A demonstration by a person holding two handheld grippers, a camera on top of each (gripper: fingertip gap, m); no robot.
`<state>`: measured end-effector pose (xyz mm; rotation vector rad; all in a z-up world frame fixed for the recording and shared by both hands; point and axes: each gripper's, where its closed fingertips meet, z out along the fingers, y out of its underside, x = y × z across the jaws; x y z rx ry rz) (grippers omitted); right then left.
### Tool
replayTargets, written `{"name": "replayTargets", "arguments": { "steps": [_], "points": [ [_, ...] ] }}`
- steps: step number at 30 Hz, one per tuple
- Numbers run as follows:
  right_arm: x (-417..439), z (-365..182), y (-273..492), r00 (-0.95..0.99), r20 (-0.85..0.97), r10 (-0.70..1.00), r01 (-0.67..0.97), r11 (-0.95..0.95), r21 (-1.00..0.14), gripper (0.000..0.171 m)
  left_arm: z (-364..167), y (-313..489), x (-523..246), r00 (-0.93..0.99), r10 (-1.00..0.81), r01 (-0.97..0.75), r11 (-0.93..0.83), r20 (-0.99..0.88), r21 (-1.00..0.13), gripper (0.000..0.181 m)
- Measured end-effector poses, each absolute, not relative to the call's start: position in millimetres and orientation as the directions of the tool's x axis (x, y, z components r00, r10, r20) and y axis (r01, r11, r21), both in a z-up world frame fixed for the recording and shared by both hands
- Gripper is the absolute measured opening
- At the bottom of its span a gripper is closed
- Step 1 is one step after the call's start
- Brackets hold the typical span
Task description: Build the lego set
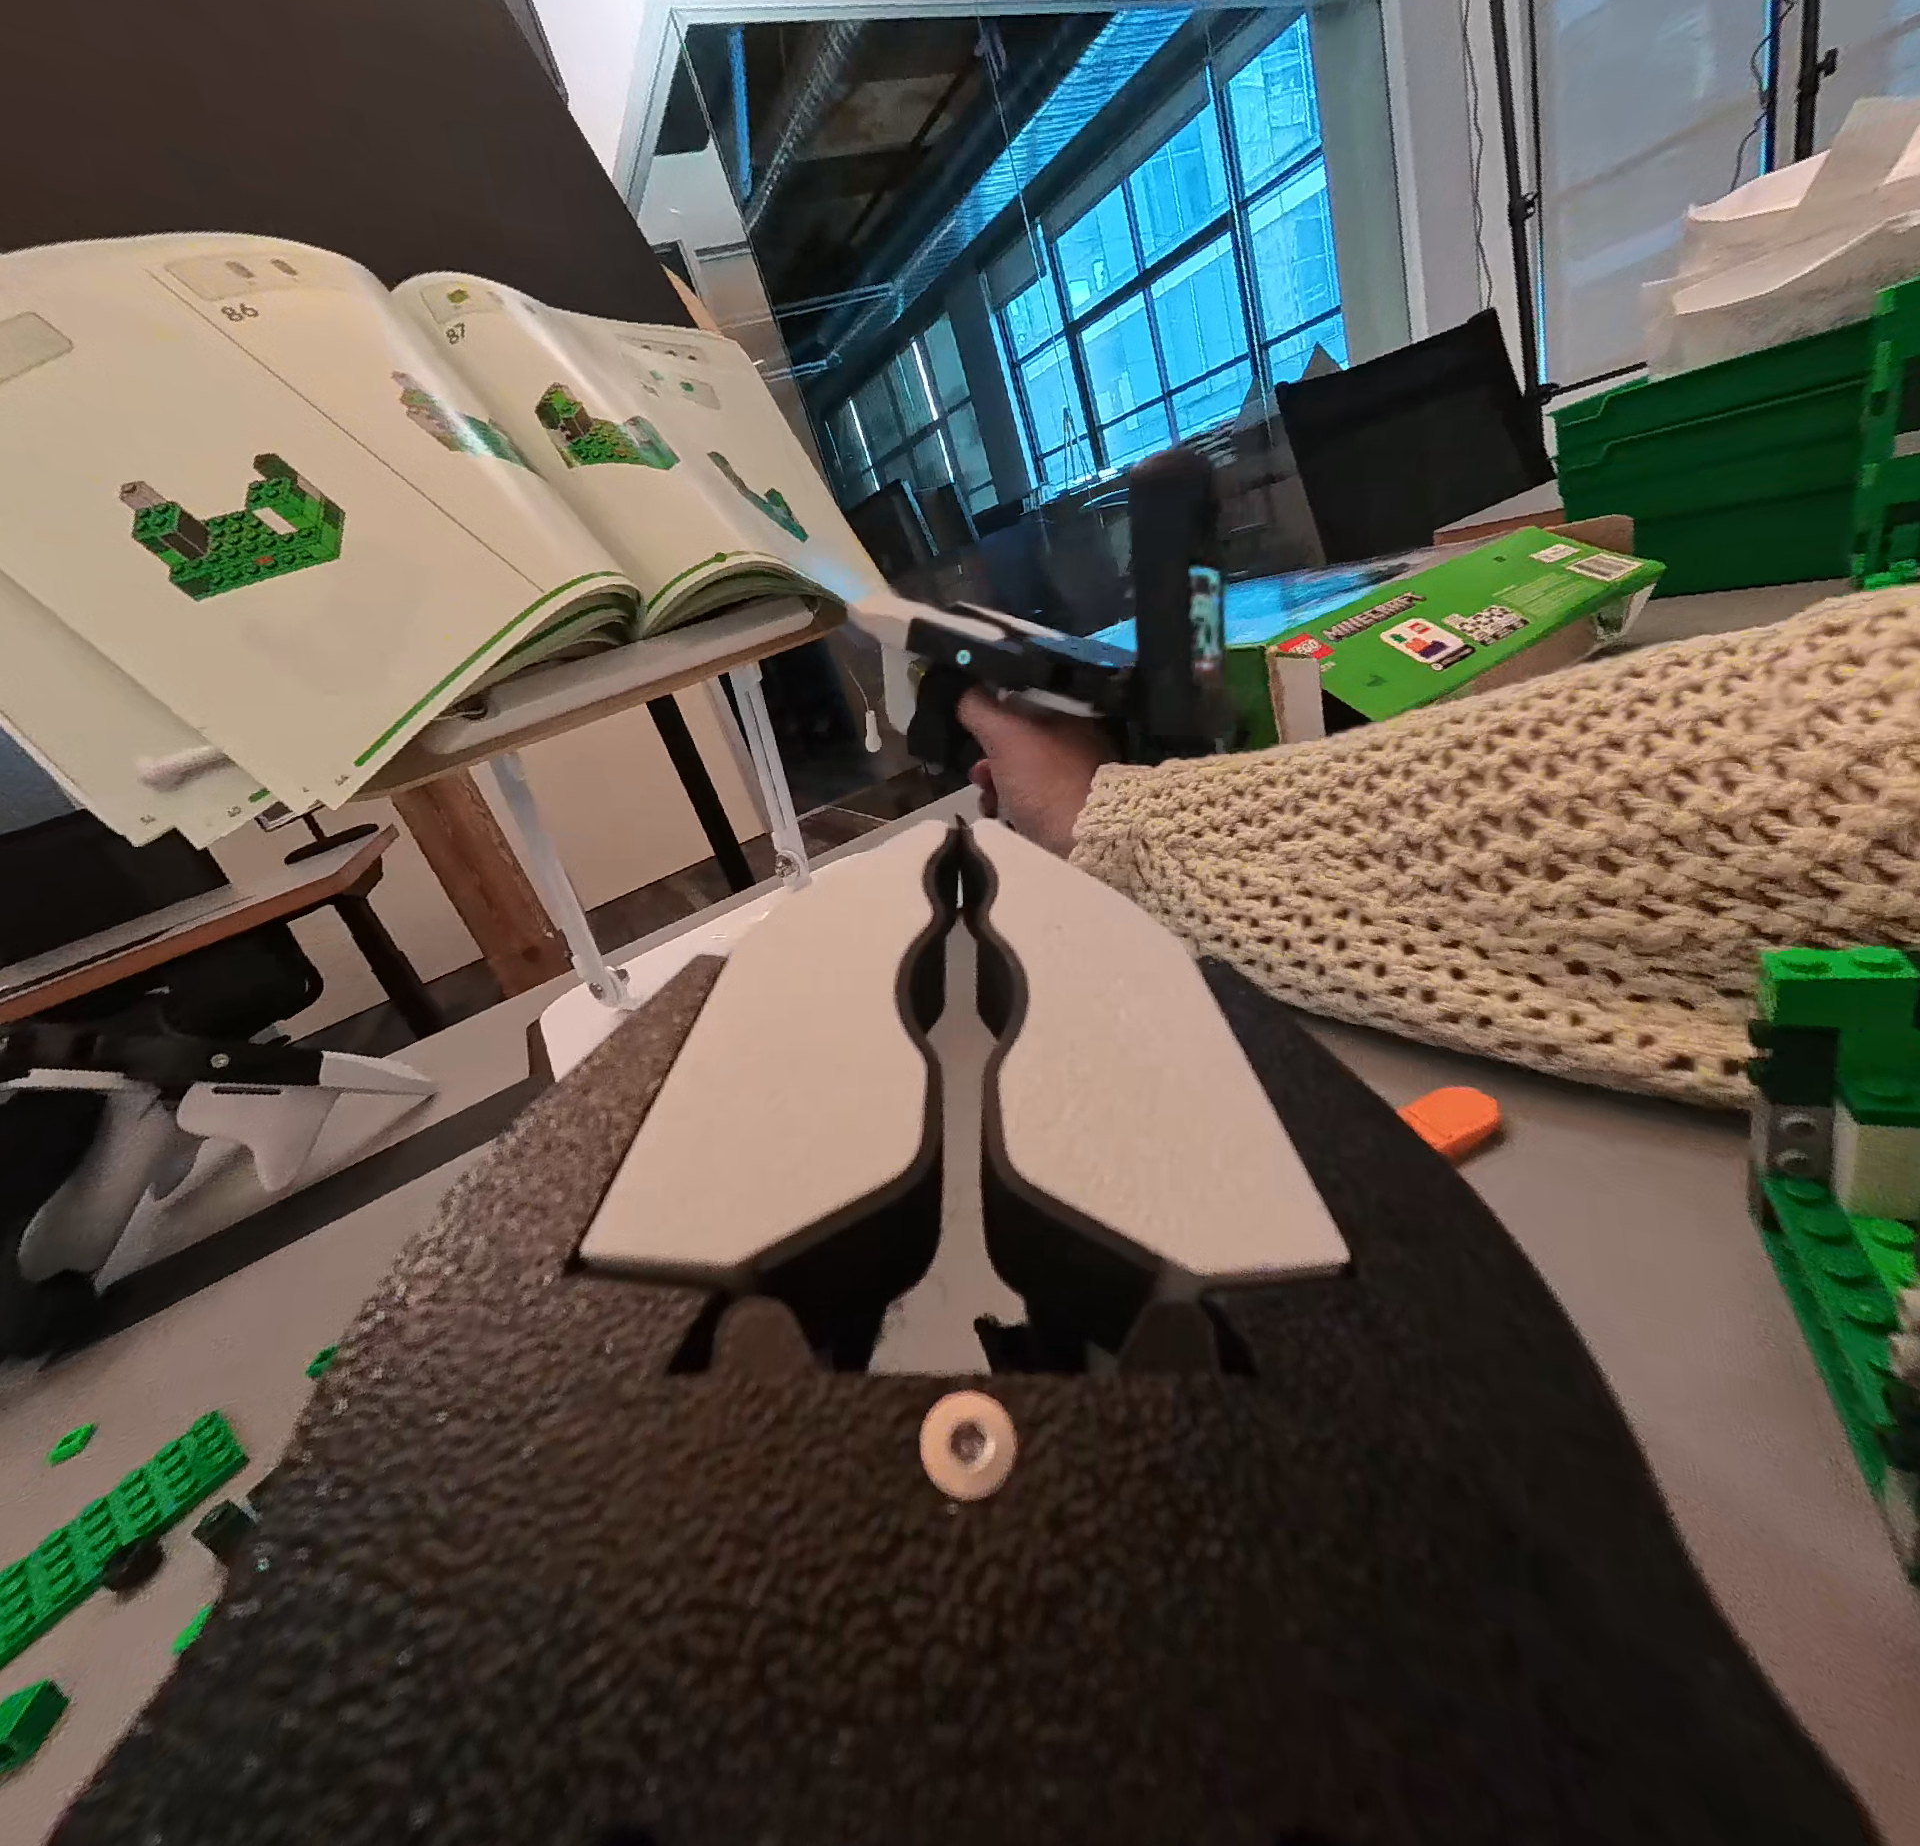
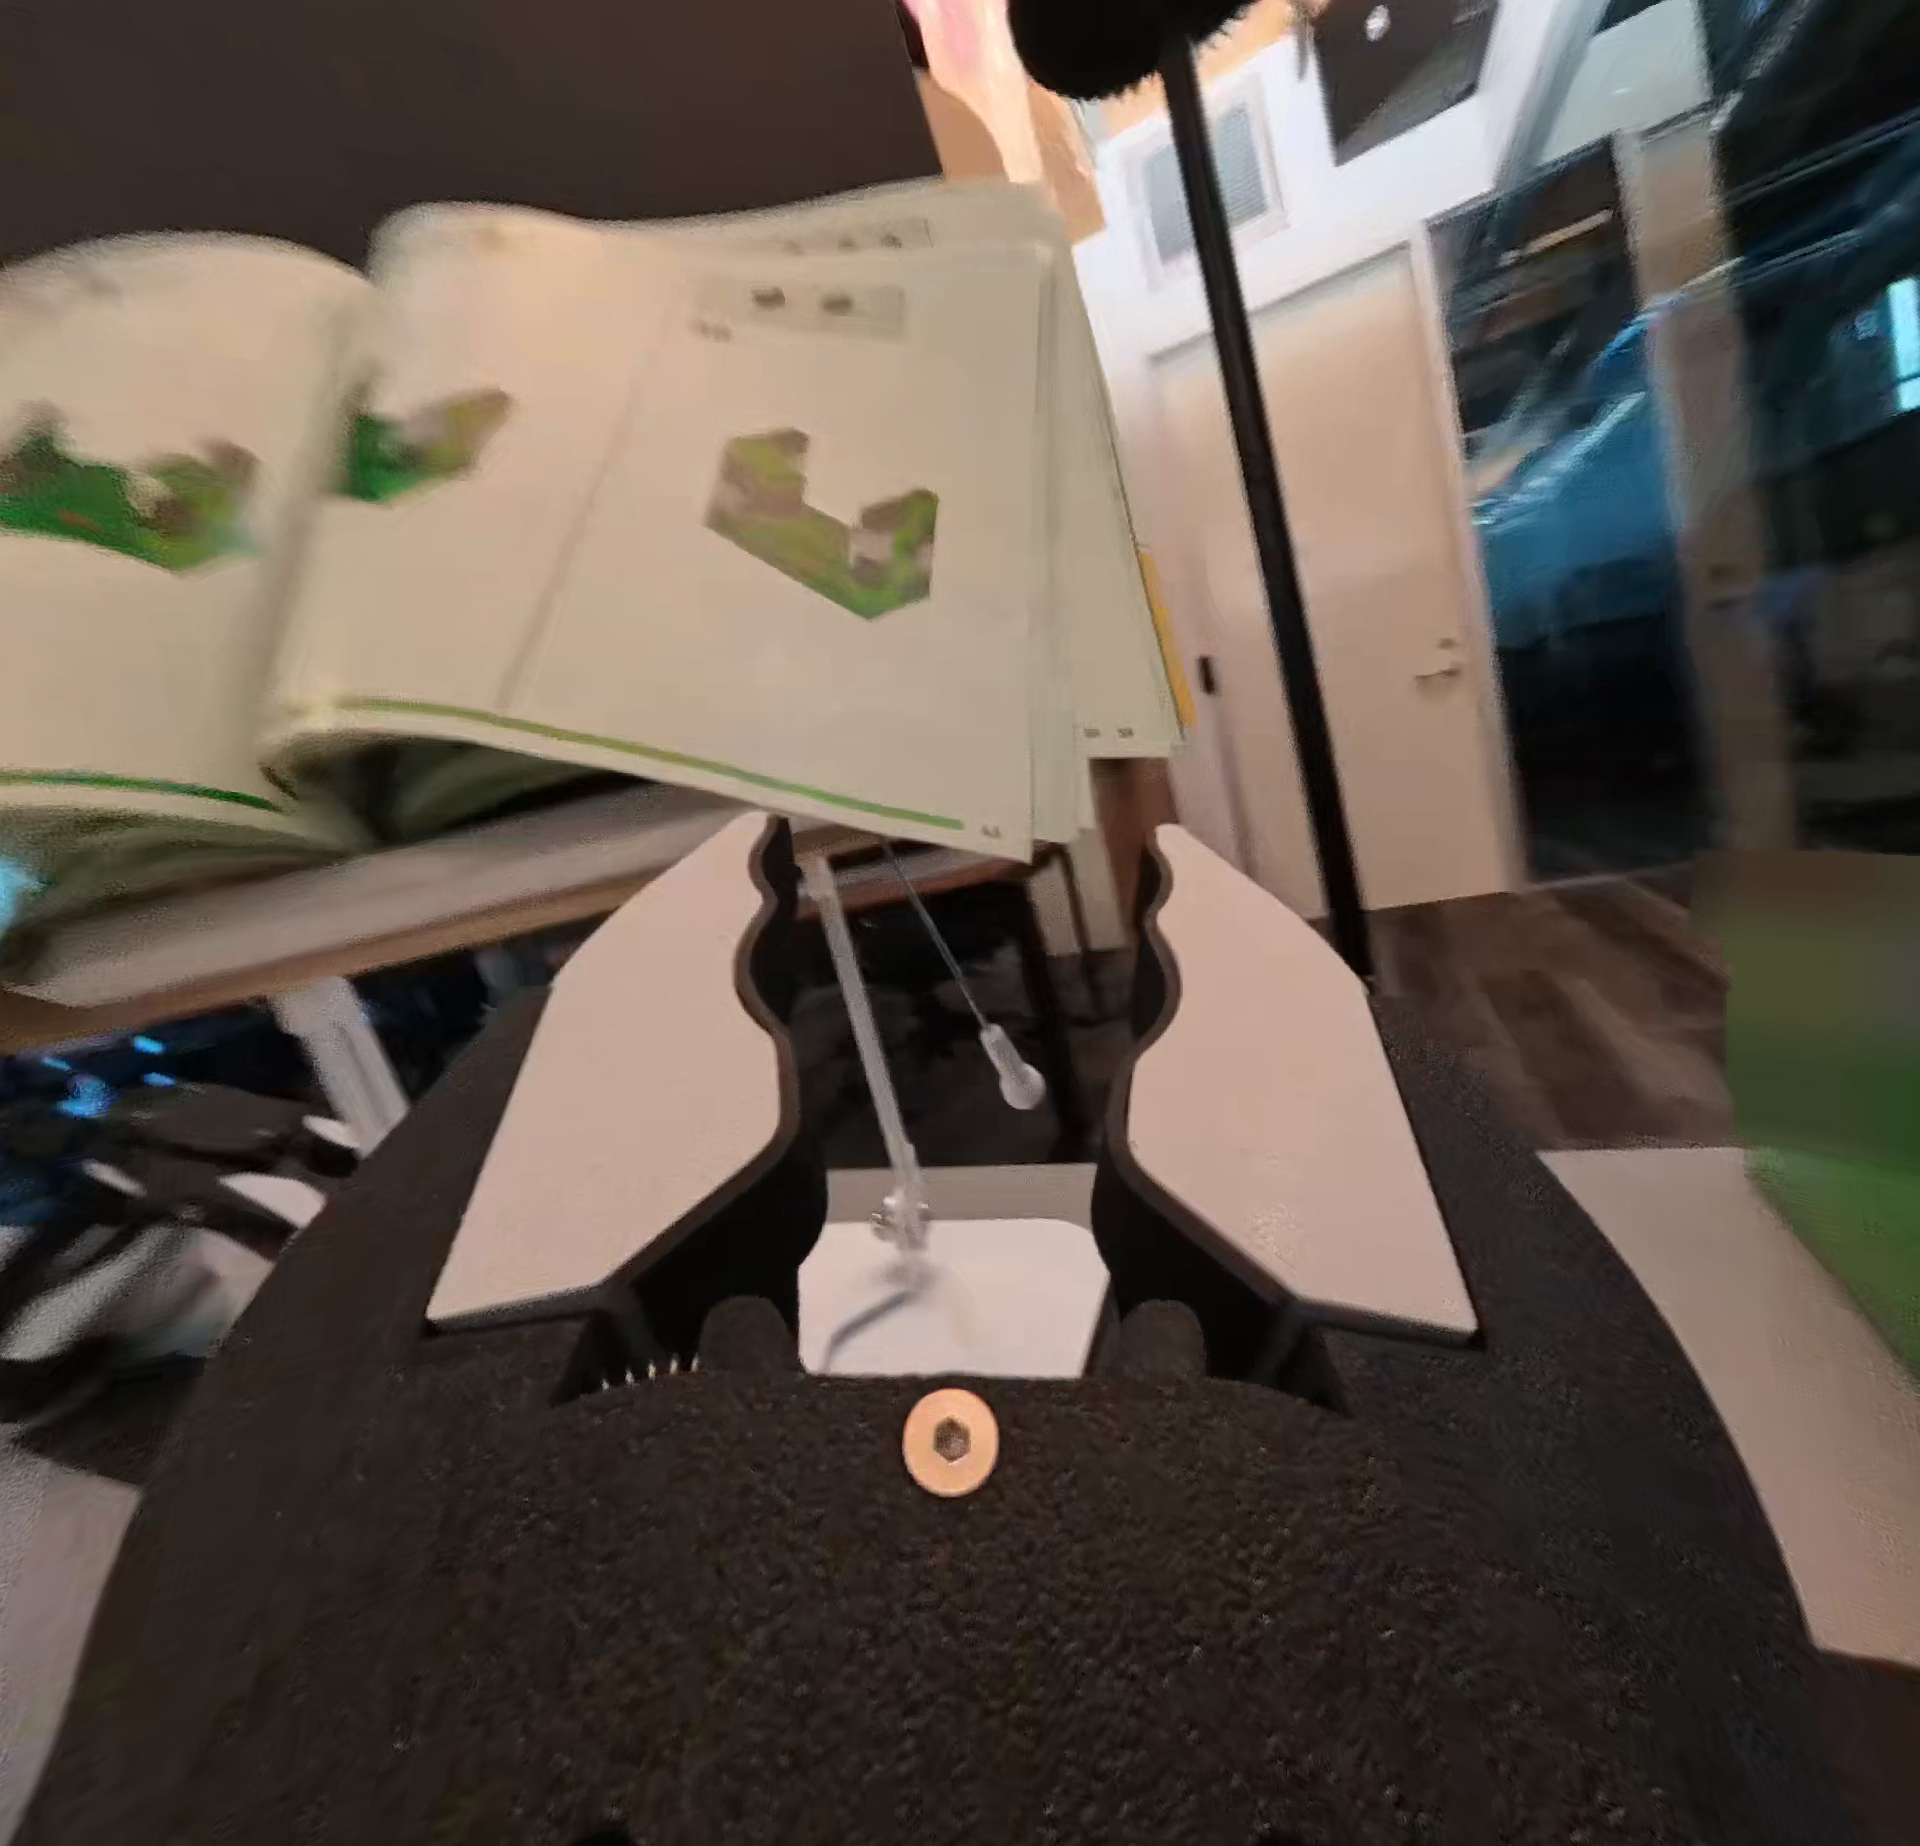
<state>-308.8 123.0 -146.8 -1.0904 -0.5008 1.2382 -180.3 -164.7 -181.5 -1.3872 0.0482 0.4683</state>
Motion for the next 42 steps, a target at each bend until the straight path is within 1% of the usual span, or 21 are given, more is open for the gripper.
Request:
{"name": "replayTargets", "arguments": {
  "steps": [2, 4, 9, 11, 14, 17, 21, 23, 29, 34, 38, 42],
  "points": [
    [-319.0, -148.7, 113.1, 0.296, -0.177, 0.938, -0.45, -0.027, -0.892, 0.062, -182.1, -164.2, -179.6, 0.907, 0.287, -0.349, 0.103, -0.308, -0.931, 0.0],
    [-323.8, -149.3, 105.9, 0.279, -0.159, 0.947, -0.428, -0.026, -0.904, 0.062, -182.4, -163.9, -179.0, 0.906, 0.284, -0.352, 0.1, -0.312, -0.931, 0.0],
    [-331.3, -160.0, 115.4, 0.18, -0.33, 0.927, -0.414, -0.232, -0.88, 0.063, -182.9, -163.4, -178.1, 0.906, 0.28, -0.356, 0.097, -0.318, -0.929, 0.0],
    [-334.5, -160.4, 113.0, 0.129, -0.362, 0.923, -0.408, -0.283, -0.868, 0.066, -182.8, -163.3, -177.5, 0.907, 0.276, -0.356, 0.098, -0.318, -0.929, 0.0],
    [-330.9, -148.3, 104.8, 0.104, -0.317, 0.943, -0.451, -0.24, -0.86, 0.065, -183.0, -163.0, -176.3, 0.907, 0.271, -0.359, 0.098, -0.322, -0.928, 0.0],
    [-321.6, -135.5, 98.4, 0.122, -0.265, 0.956, -0.503, -0.171, -0.847, 0.062, -183.1, -162.9, -175.6, 0.907, 0.267, -0.36, 0.098, -0.324, -0.928, 0.0],
    [-311.1, -127.4, 97.0, 0.138, -0.252, 0.958, -0.548, -0.138, -0.825, 0.058, -183.3, -162.5, -174.9, 0.907, 0.264, -0.363, 0.097, -0.327, -0.927, 0.0],
    [-306.2, -124.0, 99.9, 0.139, -0.267, 0.954, -0.571, -0.143, -0.809, 0.055, -183.5, -162.2, -174.5, 0.907, 0.262, -0.364, 0.095, -0.33, -0.926, 0.0],
    [-291.5, -123.3, 121.5, 0.12, -0.392, 0.912, -0.634, -0.234, -0.737, 0.054, -184.0, -161.4, -173.5, 0.906, 0.256, -0.369, 0.092, -0.336, -0.925, 0.0],
    [-288.9, -121.7, 122.8, 0.083, -0.401, 0.912, -0.644, -0.258, -0.72, 0.052, -184.7, -160.6, -172.4, 0.905, 0.251, -0.375, 0.087, -0.344, -0.923, 0.0],
    [-283.7, -111.5, 113.8, -0.015, -0.384, 0.923, -0.677, -0.292, -0.675, 0.05, -185.1, -160.0, -171.6, 0.904, 0.247, -0.378, 0.084, -0.348, -0.922, 0.0],
    [-280.0, -103.7, 100.6, -0.218, -0.379, 0.899, -0.667, -0.421, -0.615, 0.048, -185.5, -159.6, -171.1, 0.904, 0.244, -0.381, 0.082, -0.352, -0.921, 0.0]
  ]
}}
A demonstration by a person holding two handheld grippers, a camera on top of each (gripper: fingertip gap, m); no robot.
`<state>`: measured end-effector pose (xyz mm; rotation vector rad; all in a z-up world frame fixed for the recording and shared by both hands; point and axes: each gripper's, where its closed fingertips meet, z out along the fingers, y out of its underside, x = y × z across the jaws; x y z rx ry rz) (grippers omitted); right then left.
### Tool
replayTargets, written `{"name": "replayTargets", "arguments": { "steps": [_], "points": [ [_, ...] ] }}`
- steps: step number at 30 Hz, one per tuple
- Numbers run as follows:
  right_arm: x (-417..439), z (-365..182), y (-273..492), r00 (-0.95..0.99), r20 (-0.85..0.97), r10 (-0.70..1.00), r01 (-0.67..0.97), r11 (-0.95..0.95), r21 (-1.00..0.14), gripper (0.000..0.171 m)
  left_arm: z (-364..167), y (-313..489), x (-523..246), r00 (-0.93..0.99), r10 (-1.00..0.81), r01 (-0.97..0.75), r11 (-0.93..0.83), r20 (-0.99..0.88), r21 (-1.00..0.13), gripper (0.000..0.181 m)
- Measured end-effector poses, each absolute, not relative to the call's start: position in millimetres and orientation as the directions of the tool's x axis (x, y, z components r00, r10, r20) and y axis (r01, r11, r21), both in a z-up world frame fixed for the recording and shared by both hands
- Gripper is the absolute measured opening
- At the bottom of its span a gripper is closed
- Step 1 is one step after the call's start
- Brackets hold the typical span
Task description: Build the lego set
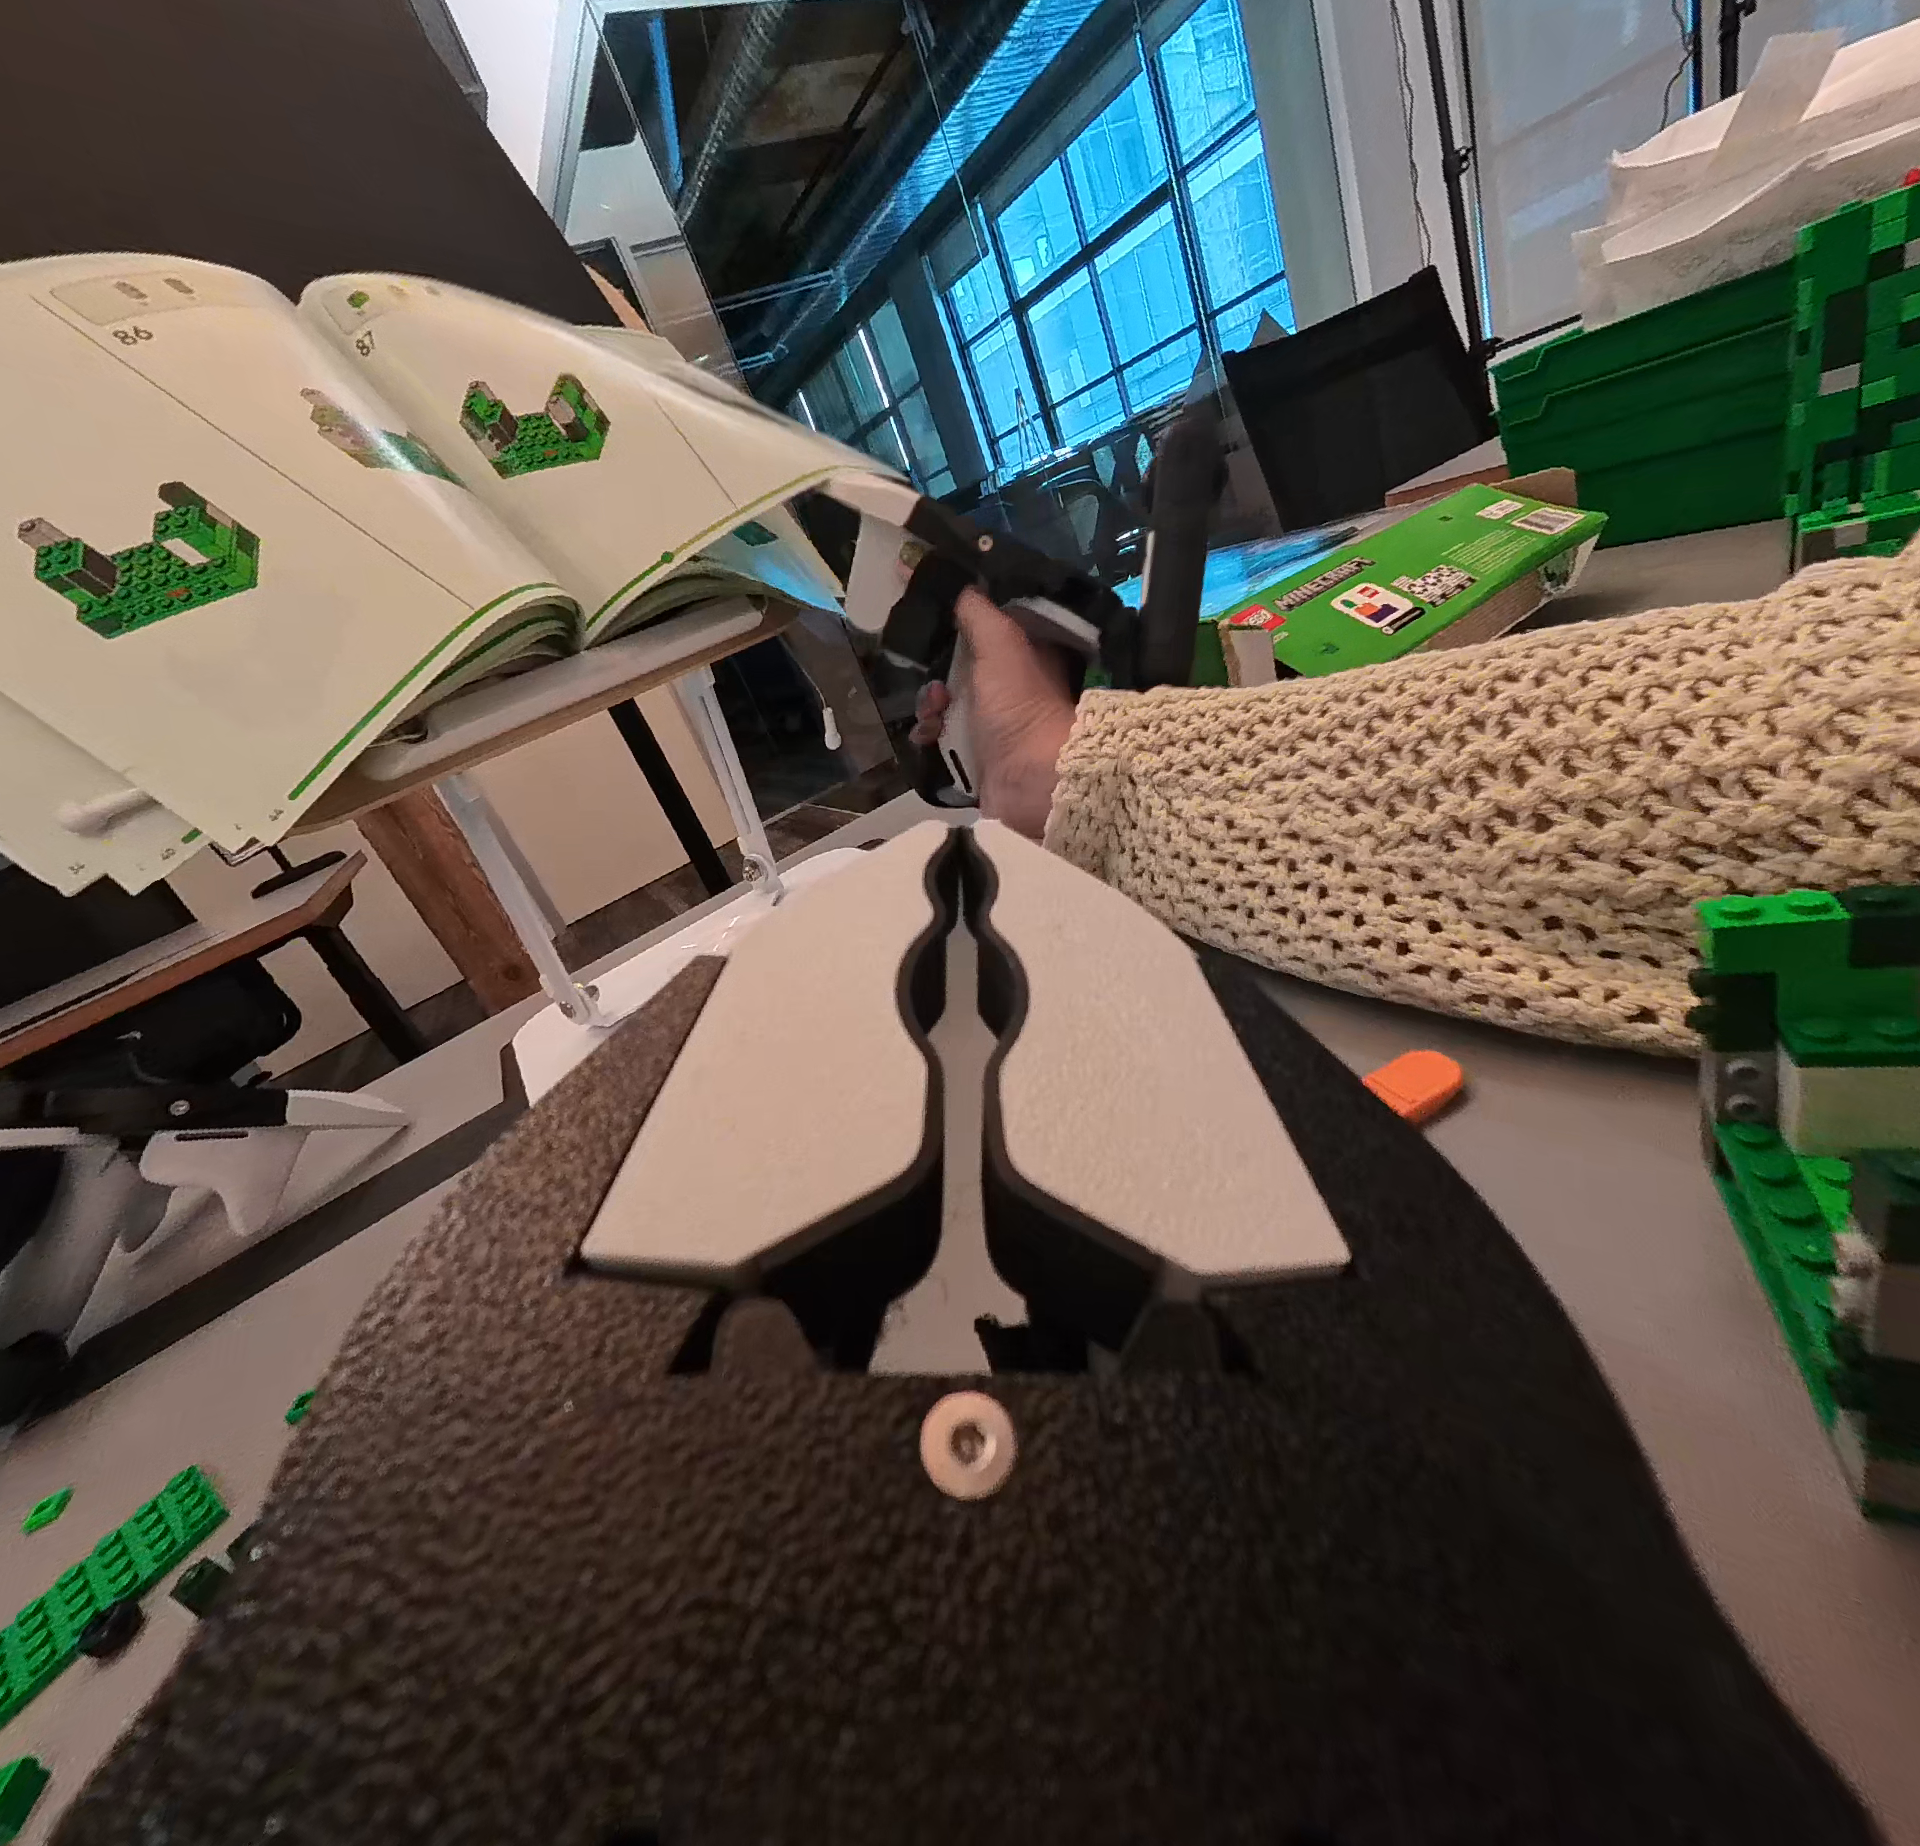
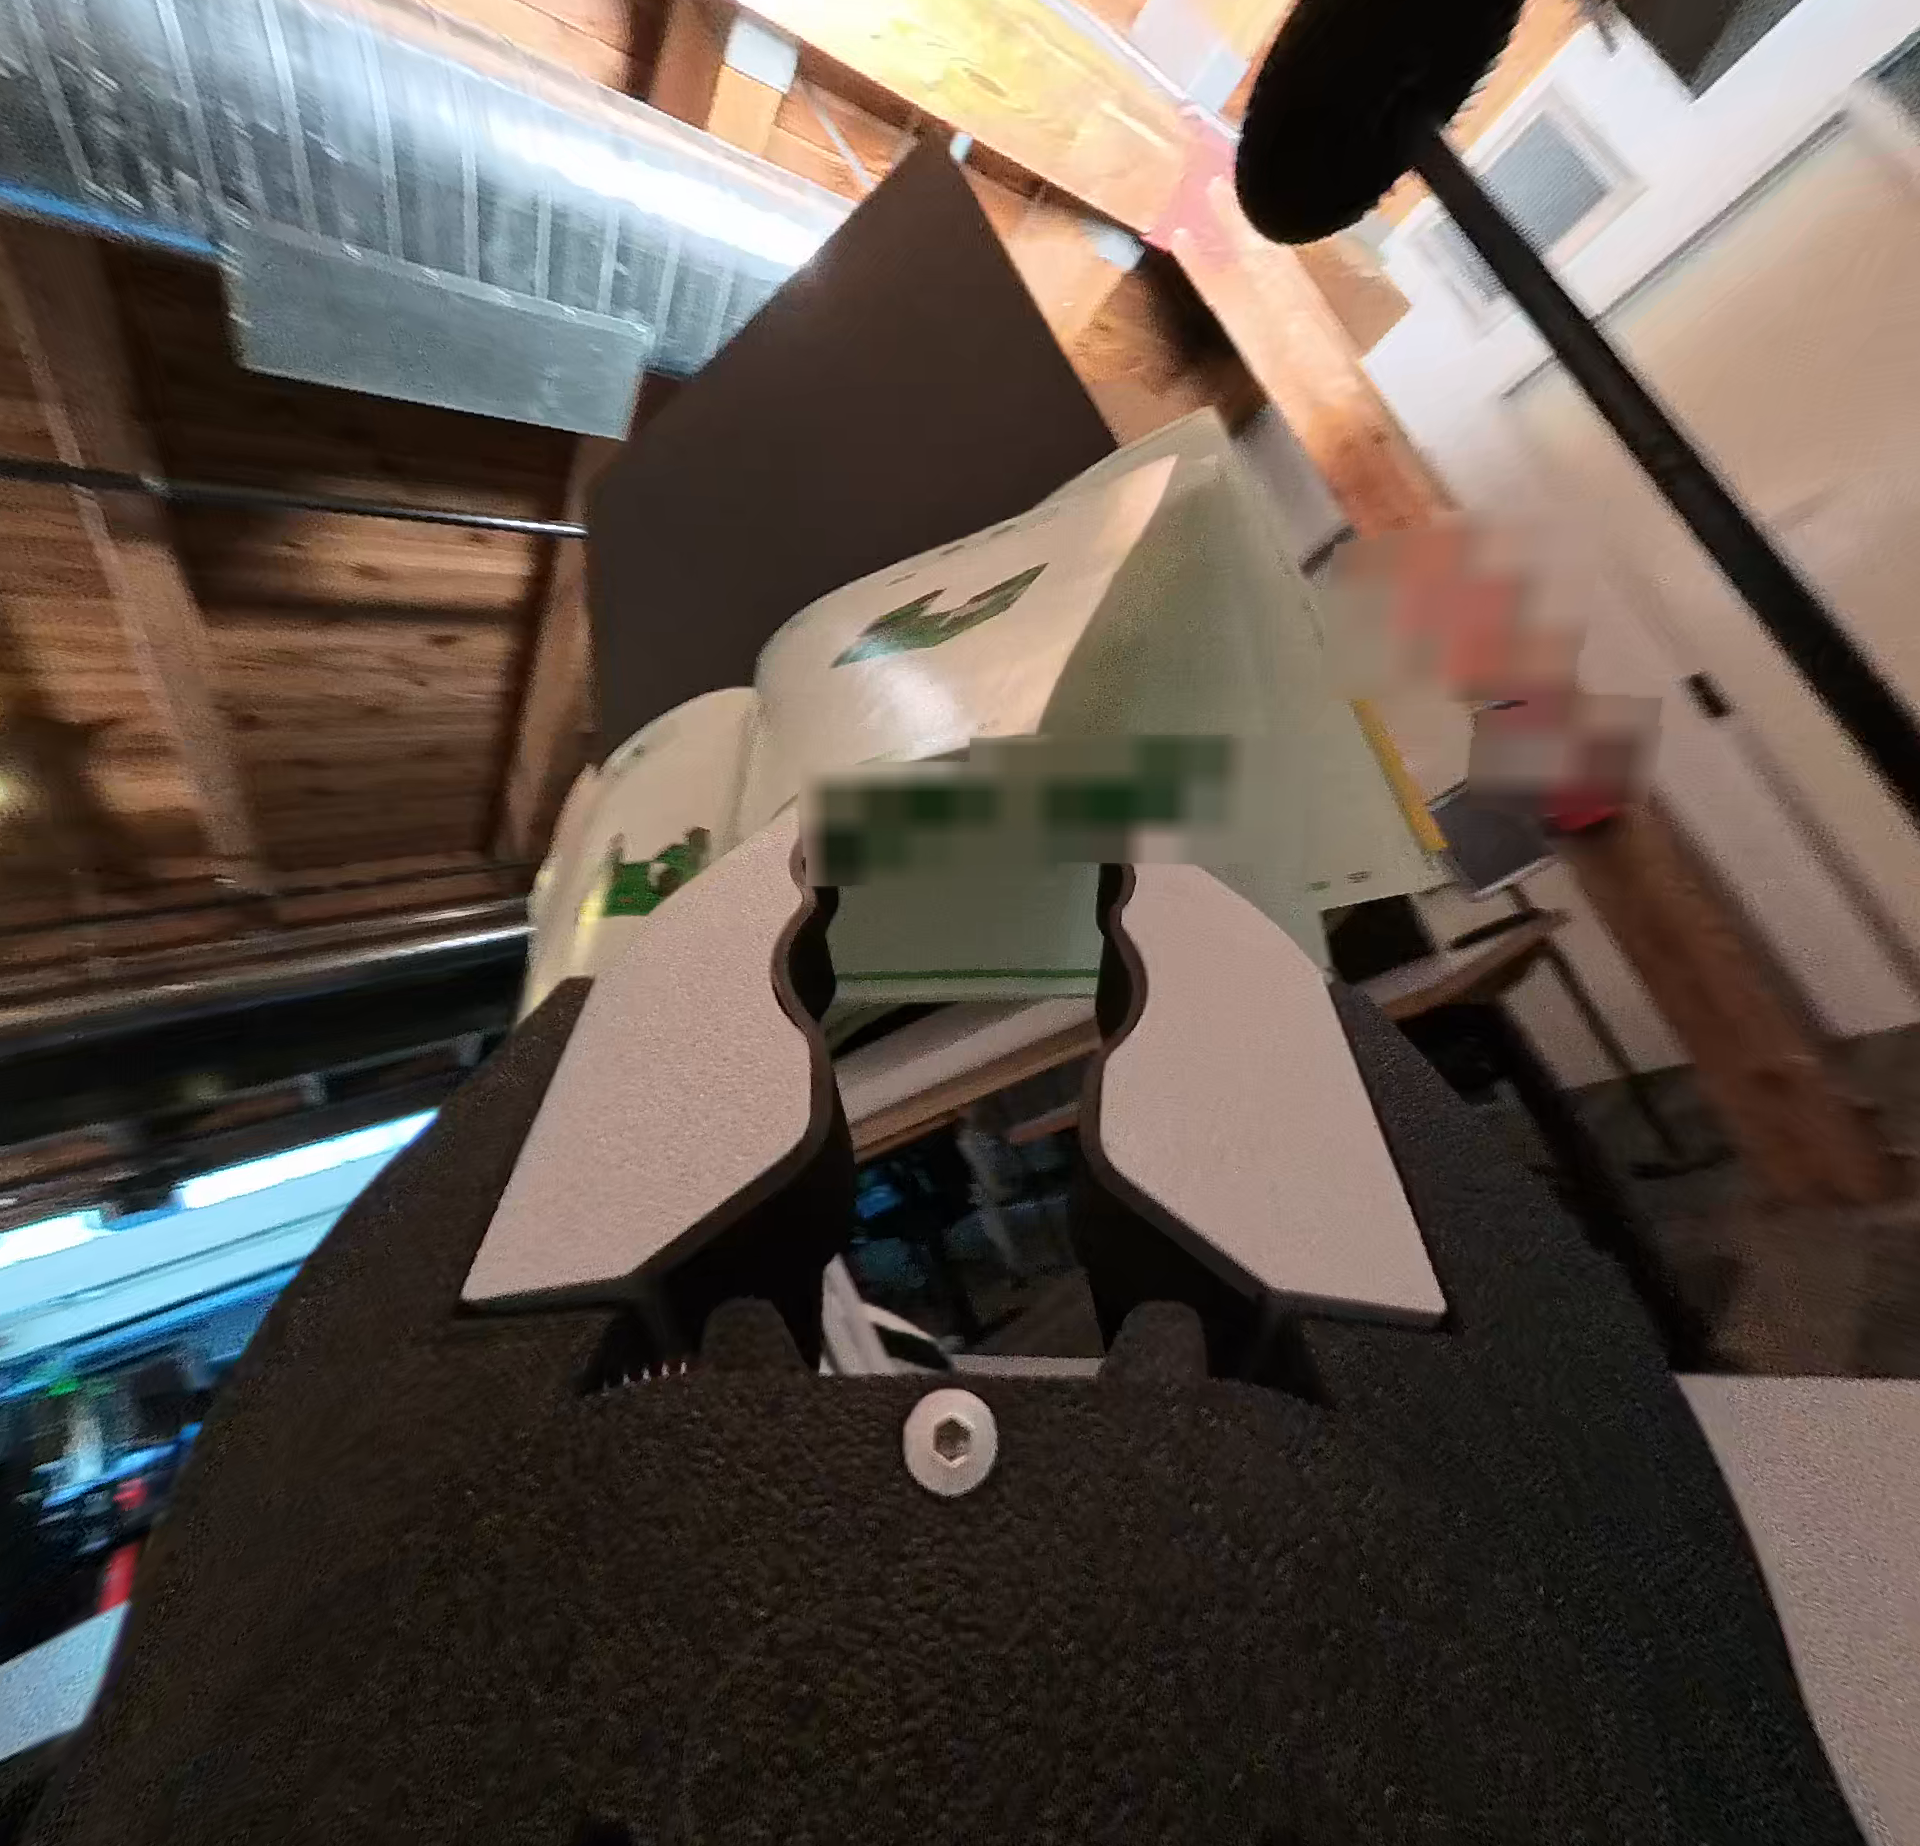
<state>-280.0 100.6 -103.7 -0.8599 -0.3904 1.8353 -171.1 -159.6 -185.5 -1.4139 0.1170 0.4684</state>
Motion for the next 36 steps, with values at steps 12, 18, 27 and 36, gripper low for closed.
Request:
{"name": "replayTargets", "arguments": {
  "steps": [12, 18, 27, 36],
  "points": [
    [-301.6, -64.2, -50.4, -0.344, 0.197, 0.918, -0.567, -0.036, -0.823, 0.053, -185.6, -158.8, -169.8, 0.902, 0.241, -0.386, 0.082, -0.358, -0.919, 0.0],
    [-327.6, -97.1, -139.4, -0.57, 0.32, 0.756, -0.277, 0.19, -0.942, 0.064, -185.9, -158.9, -166.6, 0.901, 0.229, -0.395, 0.083, -0.368, -0.915, 0.0],
    [-331.5, -109.7, -140.7, -0.588, 0.324, 0.742, -0.19, 0.262, -0.946, 0.063, -186.1, -158.2, -166.1, 0.9, 0.229, -0.399, 0.083, -0.372, -0.913, 0.0],
    [-317.0, -78.8, -112.0, -0.54, 0.282, 0.793, -0.336, 0.103, -0.936, 0.043, -186.1, -157.9, -166.2, 0.899, 0.231, -0.4, 0.083, -0.373, -0.913, 0.0]
  ]
}}
